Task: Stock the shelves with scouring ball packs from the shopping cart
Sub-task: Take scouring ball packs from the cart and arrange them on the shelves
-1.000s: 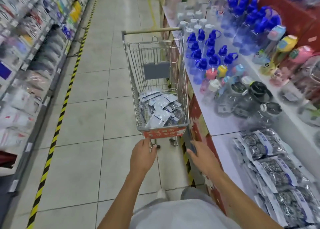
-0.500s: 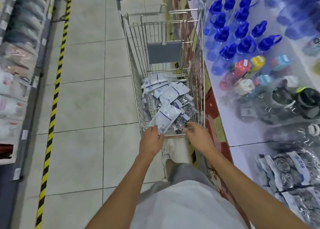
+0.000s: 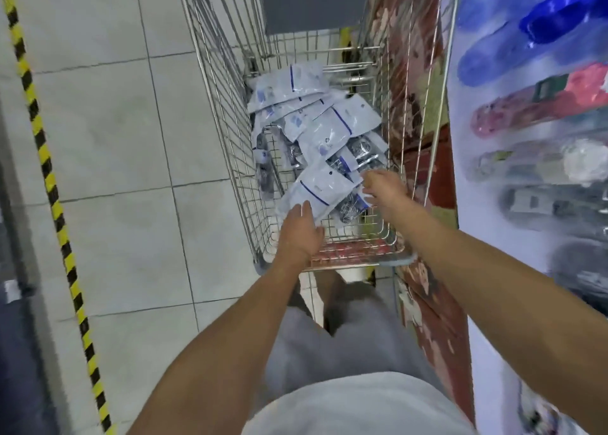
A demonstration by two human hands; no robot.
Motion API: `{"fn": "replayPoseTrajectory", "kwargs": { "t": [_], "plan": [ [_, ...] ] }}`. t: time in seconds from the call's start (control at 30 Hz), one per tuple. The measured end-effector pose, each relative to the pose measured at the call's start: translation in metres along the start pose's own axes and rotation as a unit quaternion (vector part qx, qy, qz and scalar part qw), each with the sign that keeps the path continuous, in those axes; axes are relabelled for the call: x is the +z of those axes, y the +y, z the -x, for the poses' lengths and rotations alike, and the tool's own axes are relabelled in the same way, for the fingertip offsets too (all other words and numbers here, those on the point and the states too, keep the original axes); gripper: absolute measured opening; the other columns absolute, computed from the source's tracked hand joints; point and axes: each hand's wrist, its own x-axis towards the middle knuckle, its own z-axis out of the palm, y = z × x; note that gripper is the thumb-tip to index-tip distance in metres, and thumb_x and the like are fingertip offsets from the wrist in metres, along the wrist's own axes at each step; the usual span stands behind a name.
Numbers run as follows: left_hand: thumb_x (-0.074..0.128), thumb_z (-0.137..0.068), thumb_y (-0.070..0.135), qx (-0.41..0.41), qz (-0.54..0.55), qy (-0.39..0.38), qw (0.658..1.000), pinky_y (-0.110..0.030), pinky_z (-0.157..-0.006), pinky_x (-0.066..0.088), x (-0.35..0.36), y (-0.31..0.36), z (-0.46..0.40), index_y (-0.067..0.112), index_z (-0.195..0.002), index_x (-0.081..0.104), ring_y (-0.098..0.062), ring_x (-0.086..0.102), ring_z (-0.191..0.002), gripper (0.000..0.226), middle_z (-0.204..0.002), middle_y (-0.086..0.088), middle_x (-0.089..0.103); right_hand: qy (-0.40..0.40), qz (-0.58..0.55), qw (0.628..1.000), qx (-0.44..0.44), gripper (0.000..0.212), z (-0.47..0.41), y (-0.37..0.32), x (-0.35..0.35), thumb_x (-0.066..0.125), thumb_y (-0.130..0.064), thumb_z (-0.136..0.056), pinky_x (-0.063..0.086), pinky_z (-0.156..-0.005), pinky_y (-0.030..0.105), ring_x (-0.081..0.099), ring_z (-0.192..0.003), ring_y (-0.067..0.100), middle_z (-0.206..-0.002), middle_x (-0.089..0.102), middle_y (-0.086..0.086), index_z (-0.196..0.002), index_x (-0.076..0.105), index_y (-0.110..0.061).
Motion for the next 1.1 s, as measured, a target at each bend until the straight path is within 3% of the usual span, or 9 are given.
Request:
{"fn": "replayPoseTrajectory", "kwargs": {
  "t": [0.17,0.33,0.47,0.57,0.7,0.77,0.83,0.93,1.1],
  "plan": [
    [0.074,-0.094,0.038,-0.008,-0.02,-0.033,0.999,-0.049,-0.125,0.027,0.025,-0.015,-0.071,0.002,-0.164,0.009,-0.039,0.021,-0.155,0.102,-0.167,-0.023,0.021,-0.006,-0.1,0.99,0.1,0.01,-0.071,0.0,0.018,0.058,-0.016,-0.105,0.052,-0.065,0.023,0.055,-0.075,0.014,-0.091,0.059,0.006,-0.106,0.063,-0.008],
    [0.077,-0.09,0.048,-0.022,-0.036,-0.046,0.998,-0.052,-0.129,0.014,0.048,-0.021,-0.103,0.004,-0.163,-0.012,-0.037,0.002,-0.16,0.123,-0.172,-0.023,-0.001,0.008,-0.162,0.977,0.136,0.034,-0.109,0.001,0.028,0.067,-0.021,-0.101,0.061,-0.095,0.045,0.071,-0.098,0.024,-0.121,0.07,0.013,-0.131,0.062,-0.006],
    [0.075,-0.092,0.044,-0.012,-0.046,0.011,0.999,-0.054,-0.129,0.013,0.055,-0.028,-0.104,0.006,-0.164,-0.007,-0.038,0.005,-0.16,0.116,-0.171,-0.024,0.005,0.029,-0.196,0.971,0.136,0.061,-0.122,-0.009,0.033,0.078,-0.023,-0.093,0.065,-0.083,0.045,0.074,-0.1,0.032,-0.122,0.07,0.022,-0.148,0.049,-0.019],
    [0.073,-0.095,0.033,-0.006,-0.045,0.042,0.998,-0.054,-0.129,0.015,0.056,-0.031,-0.106,0.006,-0.165,-0.001,-0.039,0.009,-0.159,0.106,-0.17,-0.024,0.012,0.029,-0.251,0.956,0.147,0.071,-0.13,-0.012,0.038,0.084,-0.023,-0.087,0.064,-0.056,0.038,0.075,-0.084,0.031,-0.11,0.071,0.022,-0.148,0.047,-0.022],
    [0.065,-0.097,0.021,-0.009,-0.025,0.068,0.997,-0.056,-0.127,0.023,0.053,-0.034,-0.109,0.005,-0.165,0.004,-0.04,0.013,-0.158,0.092,-0.168,-0.025,0.017,0.022,-0.274,0.947,0.166,0.066,-0.141,-0.012,0.046,0.087,-0.024,-0.084,0.066,-0.071,0.046,0.075,-0.096,0.034,-0.116,0.072,0.019,-0.142,0.054,-0.018],
    [0.062,-0.096,0.022,-0.008,-0.009,0.074,0.997,-0.057,-0.126,0.024,0.049,-0.036,-0.111,0.006,-0.165,0.004,-0.04,0.015,-0.158,0.092,-0.168,-0.024,0.018,0.027,-0.258,0.951,0.168,0.046,-0.143,-0.011,0.046,0.087,-0.027,-0.085,0.065,-0.069,0.039,0.074,-0.093,0.029,-0.109,0.073,0.014,-0.125,0.066,-0.015],
    [0.062,-0.094,0.028,-0.009,0.026,0.075,0.997,-0.058,-0.125,0.027,0.043,-0.039,-0.114,0.009,-0.165,0.004,-0.039,0.02,-0.157,0.094,-0.168,-0.021,0.021,0.031,-0.246,0.954,0.171,0.044,-0.144,-0.009,0.046,0.089,-0.028,-0.082,0.063,-0.065,0.032,0.073,-0.088,0.025,-0.101,0.074,0.01,-0.12,0.068,-0.017],
    [0.064,-0.092,0.036,0.013,0.127,0.058,0.99,-0.058,-0.117,0.042,0.023,-0.044,-0.122,0.019,-0.165,0.006,-0.034,0.039,-0.148,0.095,-0.164,-0.012,0.034,0.044,-0.242,0.955,0.169,0.069,-0.146,-0.007,0.045,0.093,-0.024,-0.075,0.062,-0.076,0.031,0.071,-0.083,0.023,-0.096,0.074,0.008,-0.135,0.058,-0.021],
    [0.058,-0.093,0.021,-0.042,0.401,-0.014,0.915,-0.037,-0.1,0.05,-0.01,-0.049,-0.121,0.031,-0.165,0.017,-0.02,0.056,-0.128,0.083,-0.153,-0.002,0.049,0.028,-0.243,0.96,0.136,0.047,-0.137,0.001,0.045,0.086,-0.023,-0.084,0.063,-0.07,0.033,0.066,-0.074,0.02,-0.112,0.068,0.012,-0.126,0.065,-0.015]
  ]
}}
